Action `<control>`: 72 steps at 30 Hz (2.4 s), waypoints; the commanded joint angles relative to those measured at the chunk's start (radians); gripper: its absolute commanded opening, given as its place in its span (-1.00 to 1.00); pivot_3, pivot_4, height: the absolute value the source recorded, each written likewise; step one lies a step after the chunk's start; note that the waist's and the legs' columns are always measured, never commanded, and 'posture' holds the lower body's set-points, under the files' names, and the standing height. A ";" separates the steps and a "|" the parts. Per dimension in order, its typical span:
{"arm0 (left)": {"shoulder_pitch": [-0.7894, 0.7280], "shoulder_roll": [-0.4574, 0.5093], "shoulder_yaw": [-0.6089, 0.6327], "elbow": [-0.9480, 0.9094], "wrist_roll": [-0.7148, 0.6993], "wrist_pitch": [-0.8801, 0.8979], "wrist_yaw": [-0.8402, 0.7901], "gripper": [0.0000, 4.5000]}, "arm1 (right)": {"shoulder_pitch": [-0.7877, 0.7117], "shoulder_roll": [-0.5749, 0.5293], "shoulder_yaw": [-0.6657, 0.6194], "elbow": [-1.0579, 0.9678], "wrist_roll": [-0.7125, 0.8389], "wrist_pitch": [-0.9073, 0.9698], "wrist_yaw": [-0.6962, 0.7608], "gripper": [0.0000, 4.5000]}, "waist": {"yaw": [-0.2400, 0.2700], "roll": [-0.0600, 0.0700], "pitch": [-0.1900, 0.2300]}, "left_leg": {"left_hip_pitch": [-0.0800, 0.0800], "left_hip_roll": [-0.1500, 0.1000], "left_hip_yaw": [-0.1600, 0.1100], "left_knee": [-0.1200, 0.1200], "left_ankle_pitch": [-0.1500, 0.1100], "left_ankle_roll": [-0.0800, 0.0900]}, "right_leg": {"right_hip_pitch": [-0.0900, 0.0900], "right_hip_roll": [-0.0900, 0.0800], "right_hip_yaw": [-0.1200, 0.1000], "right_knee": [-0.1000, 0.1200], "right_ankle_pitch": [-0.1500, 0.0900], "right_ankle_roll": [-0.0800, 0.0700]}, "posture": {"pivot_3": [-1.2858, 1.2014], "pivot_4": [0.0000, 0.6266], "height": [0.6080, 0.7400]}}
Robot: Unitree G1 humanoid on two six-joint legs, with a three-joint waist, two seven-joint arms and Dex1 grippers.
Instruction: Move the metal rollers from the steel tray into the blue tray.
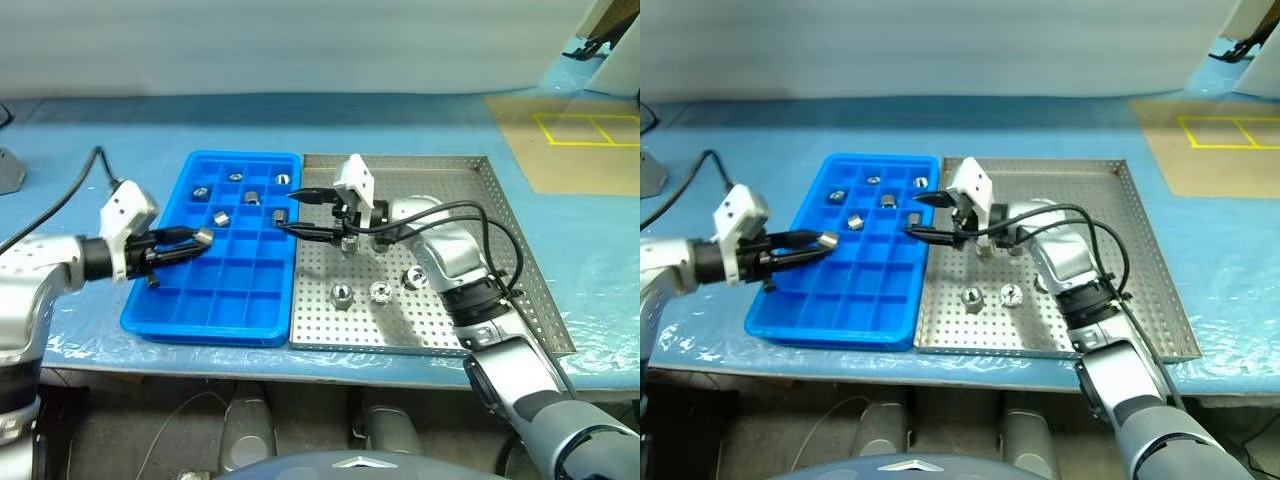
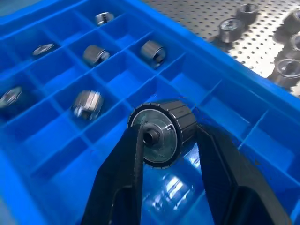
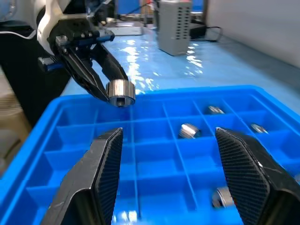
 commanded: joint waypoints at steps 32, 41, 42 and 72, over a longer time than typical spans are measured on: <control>-0.120 -0.298 -0.155 0.199 0.062 -0.167 0.530 -0.41 | 0.017 0.010 0.003 0.084 -0.097 -0.076 0.011 0.44 | 0.057 -0.002 -0.001 | 0.003 0.000 -0.005 0.002 0.002 -0.002 | 0.005 -0.001 -0.003 0.004 0.000 0.000 | 0.22 -0.52 1.00; -0.117 -0.286 -0.136 0.258 0.056 -0.173 0.539 -0.41 | 0.040 -0.002 0.003 0.060 -0.108 -0.082 -0.014 0.44 | 0.051 -0.002 -0.001 | 0.003 0.000 -0.005 0.002 0.003 -0.002 | 0.005 0.000 -0.003 0.003 0.000 0.000 | 0.20 -0.52 1.00; -0.120 -0.287 -0.133 0.261 0.066 -0.197 0.546 -0.25 | 0.041 -0.002 0.002 0.058 -0.106 -0.081 -0.016 0.44 | 0.050 -0.002 -0.001 | 0.003 0.000 -0.005 0.002 0.003 -0.002 | 0.005 0.000 -0.003 0.003 0.000 0.000 | 0.20 -0.52 1.00; -0.771 -0.196 -0.657 0.577 0.001 -0.267 -0.166 0.48 | 0.310 -0.339 -0.376 -0.335 0.003 0.172 -0.199 0.44 | -0.011 -0.002 -0.001 | 0.004 -0.002 -0.003 0.002 0.008 -0.005 | 0.006 0.000 0.002 0.004 0.001 0.002 | -0.18 -0.52 1.00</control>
